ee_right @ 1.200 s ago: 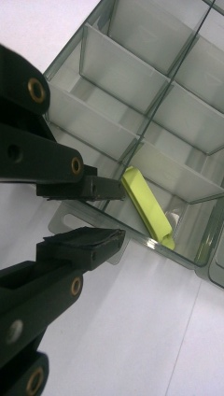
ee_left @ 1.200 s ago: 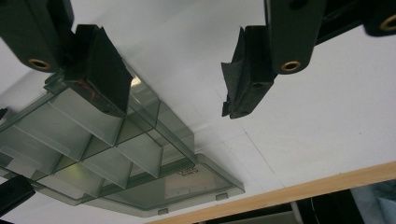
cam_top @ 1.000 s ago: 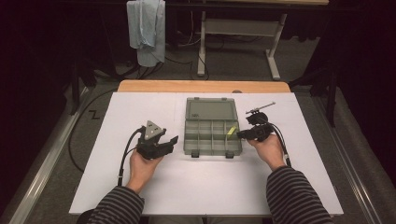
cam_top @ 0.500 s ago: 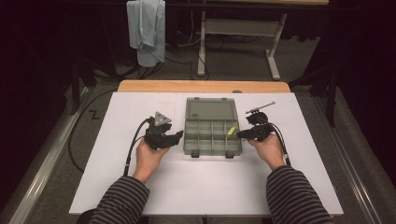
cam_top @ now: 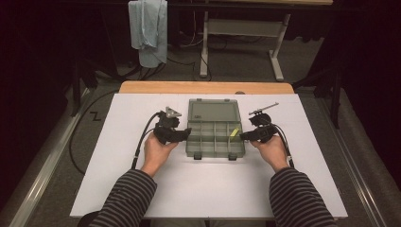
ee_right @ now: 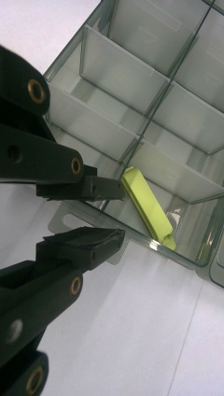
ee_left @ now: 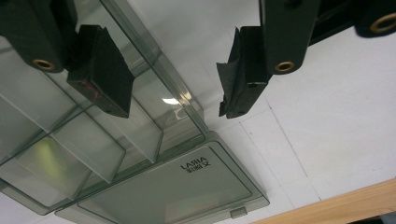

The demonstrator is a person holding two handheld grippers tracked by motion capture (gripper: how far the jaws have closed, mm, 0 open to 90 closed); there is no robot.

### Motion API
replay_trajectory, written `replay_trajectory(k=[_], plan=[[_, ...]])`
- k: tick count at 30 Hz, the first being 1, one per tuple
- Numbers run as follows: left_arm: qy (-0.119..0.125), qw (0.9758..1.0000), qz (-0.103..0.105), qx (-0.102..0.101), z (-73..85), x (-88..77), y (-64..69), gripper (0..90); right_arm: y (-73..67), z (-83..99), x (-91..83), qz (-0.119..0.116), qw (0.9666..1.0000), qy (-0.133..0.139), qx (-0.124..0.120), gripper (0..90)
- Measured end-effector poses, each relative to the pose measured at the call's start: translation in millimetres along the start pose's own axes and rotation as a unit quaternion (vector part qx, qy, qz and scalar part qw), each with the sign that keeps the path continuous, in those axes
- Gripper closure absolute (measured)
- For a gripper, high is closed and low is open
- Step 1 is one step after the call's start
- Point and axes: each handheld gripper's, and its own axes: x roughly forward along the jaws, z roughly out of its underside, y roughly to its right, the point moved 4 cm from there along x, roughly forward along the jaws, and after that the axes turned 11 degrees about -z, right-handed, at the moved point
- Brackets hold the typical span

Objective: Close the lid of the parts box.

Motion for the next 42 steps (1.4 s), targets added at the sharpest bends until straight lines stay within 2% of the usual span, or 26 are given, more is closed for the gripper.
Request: replay_trajectory(k=[10,24,34,42], plan=[[-0.020,0.9998,0.001,-0.005,-9.0,12.2,-0.5,42.9,-0.3,-0.3,0.0,0.001,1.0000,-0.002,0.001,76.7],[-0.065,0.9979,0.006,-0.003,-27.7,30.9,-2.4,43.3,-0.2,-1.2,0.2,-0.001,1.0000,-0.004,0.002,76.7],[-0.075,0.9970,0.004,-0.016,-46.1,37.8,-8.2,45.6,-1.0,-1.7,0.0,0.004,1.0000,-0.009,0.003,76.9],[-0.106,0.9937,0.017,-0.031,-54.7,50.9,-12.9,47.2,-1.5,-2.9,-0.1,0.005,0.9999,-0.015,0.004,77.1]])
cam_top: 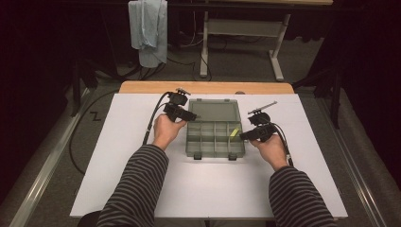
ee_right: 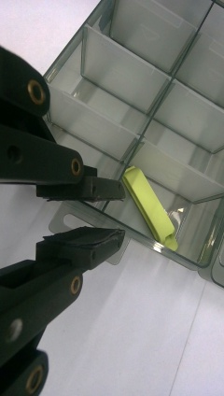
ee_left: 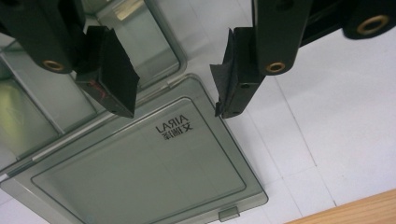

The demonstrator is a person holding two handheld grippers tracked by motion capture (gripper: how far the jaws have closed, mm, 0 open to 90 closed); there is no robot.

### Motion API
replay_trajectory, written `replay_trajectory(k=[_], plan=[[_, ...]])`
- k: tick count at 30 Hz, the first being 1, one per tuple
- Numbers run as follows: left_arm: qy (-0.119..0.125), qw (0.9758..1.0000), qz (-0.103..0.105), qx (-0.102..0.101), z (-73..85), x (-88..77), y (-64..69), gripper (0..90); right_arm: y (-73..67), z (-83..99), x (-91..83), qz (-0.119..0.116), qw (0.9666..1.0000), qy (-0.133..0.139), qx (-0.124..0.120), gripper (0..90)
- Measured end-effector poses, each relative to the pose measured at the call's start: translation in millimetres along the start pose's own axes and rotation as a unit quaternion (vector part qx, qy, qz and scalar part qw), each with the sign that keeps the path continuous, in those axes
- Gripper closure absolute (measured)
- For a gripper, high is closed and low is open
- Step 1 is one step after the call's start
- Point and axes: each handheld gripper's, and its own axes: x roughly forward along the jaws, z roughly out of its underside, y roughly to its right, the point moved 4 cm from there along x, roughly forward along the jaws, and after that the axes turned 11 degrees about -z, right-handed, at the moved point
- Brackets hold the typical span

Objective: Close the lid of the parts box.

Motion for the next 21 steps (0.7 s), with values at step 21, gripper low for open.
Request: replay_trajectory(k=[21], plan=[[-0.051,0.9977,0.015,-0.043,-10.3,31.9,-4.7,49.6,0.0,0.1,0.0,0.000,1.0000,0.001,0.000,77.0]])
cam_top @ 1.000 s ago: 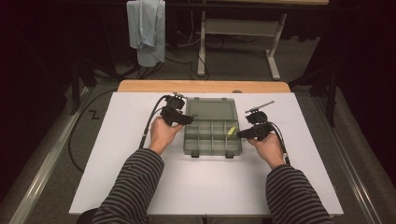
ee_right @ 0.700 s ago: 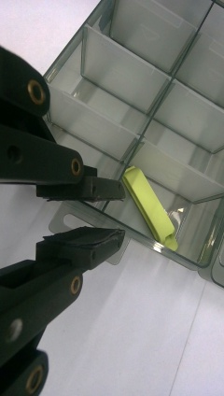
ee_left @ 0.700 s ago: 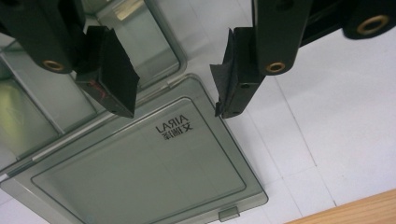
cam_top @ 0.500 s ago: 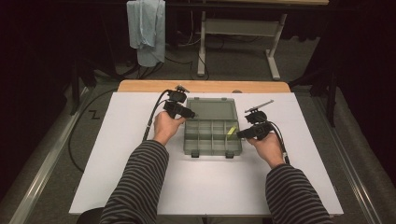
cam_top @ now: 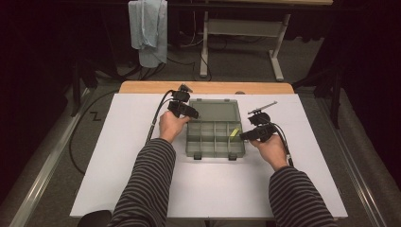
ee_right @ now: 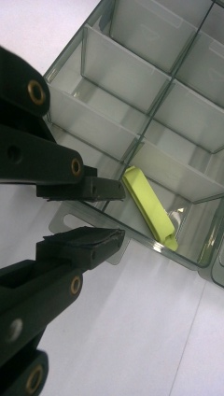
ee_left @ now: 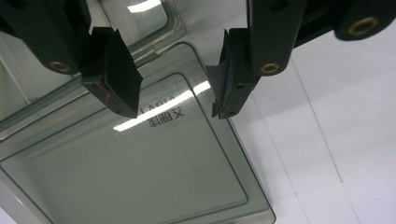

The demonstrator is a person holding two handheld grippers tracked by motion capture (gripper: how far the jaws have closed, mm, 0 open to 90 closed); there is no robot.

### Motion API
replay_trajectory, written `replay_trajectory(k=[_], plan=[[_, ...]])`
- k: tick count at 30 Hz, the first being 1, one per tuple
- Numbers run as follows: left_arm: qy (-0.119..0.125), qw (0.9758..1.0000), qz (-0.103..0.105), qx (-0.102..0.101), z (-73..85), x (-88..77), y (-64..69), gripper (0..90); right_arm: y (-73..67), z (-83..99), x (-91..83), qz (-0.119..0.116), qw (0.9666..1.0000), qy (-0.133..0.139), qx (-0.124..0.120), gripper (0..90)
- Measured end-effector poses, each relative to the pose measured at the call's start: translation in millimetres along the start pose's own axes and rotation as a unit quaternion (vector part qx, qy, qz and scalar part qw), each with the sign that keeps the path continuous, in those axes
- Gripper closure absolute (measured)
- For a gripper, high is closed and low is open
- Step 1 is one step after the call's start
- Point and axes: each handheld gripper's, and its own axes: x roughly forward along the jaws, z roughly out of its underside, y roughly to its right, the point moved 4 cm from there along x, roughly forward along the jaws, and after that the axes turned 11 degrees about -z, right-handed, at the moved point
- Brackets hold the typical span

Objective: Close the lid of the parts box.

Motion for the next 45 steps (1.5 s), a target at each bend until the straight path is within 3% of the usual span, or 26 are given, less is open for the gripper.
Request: replay_trajectory(k=[22,36,45], plan=[[-0.022,0.9974,0.046,-0.051,2.5,16.0,-9.9,46.2,0.1,-0.1,0.0,0.000,1.0000,-0.001,0.000,77.1],[-0.025,0.9943,0.075,-0.072,2.6,20.0,-11.9,43.7,0.3,-0.3,-0.1,-0.001,1.0000,-0.001,0.001,77.0],[-0.022,0.9945,0.075,-0.070,2.3,19.8,-11.4,43.4,0.4,-0.5,0.0,-0.002,1.0000,-0.001,0.001,77.1]])
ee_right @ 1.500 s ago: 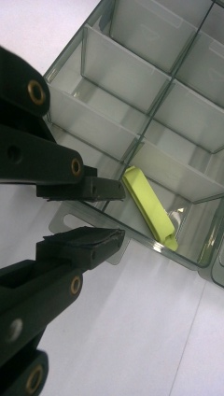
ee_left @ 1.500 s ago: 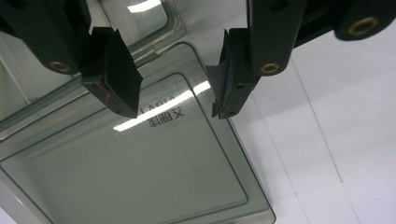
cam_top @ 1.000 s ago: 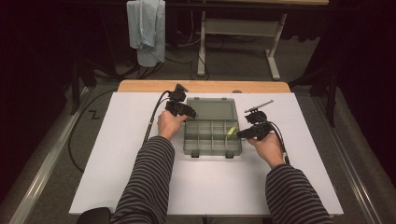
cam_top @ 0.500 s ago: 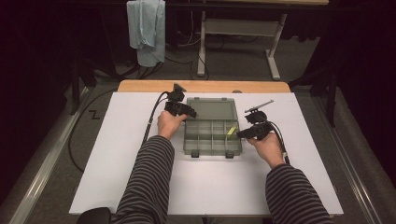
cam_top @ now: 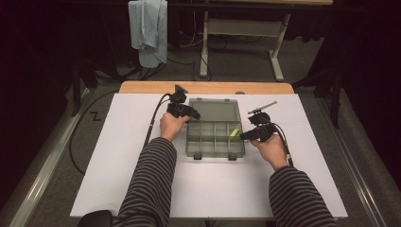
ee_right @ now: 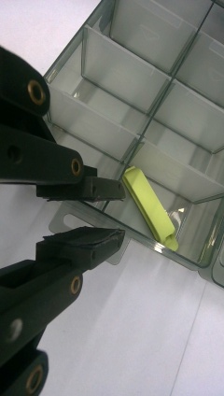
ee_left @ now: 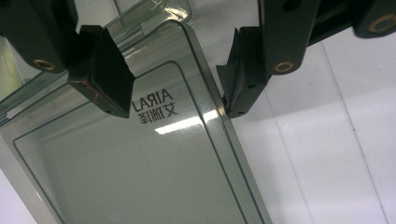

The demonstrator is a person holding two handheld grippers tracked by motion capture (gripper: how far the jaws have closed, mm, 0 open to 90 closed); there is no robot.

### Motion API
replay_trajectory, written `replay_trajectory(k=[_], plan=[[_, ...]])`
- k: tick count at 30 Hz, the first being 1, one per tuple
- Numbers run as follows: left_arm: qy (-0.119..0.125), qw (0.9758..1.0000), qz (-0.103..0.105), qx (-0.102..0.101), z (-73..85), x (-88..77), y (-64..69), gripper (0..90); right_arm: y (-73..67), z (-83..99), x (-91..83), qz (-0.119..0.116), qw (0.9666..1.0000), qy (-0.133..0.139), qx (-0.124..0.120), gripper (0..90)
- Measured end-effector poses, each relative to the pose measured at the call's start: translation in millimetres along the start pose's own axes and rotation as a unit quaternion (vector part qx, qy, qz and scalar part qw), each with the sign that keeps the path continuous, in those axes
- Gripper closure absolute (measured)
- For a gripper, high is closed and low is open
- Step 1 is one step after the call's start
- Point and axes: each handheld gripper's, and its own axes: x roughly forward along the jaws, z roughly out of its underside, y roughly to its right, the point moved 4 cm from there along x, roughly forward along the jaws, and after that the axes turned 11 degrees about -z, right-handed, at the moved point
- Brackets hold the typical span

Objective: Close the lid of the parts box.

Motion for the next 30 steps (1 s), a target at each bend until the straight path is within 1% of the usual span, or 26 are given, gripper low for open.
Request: replay_trajectory(k=[13,14,23,30], plan=[[0.017,0.9997,-0.011,0.014,-2.4,-10.4,1.0,51.6,0.0,-0.2,0.0,0.001,1.0000,0.000,0.001,77.2],[0.022,0.9995,-0.013,0.016,-2.7,-11.4,1.2,52.2,0.0,-0.3,0.1,0.001,1.0000,-0.001,0.001,77.1],[0.041,0.9985,-0.018,0.030,-4.6,-22.5,4.2,54.9,-0.5,-1.1,0.1,0.002,1.0000,-0.005,0.002,77.3],[0.049,0.9976,-0.023,0.042,-4.6,-28.5,6.2,56.3,-0.9,-1.6,0.1,0.003,1.0000,-0.007,0.003,77.4]])
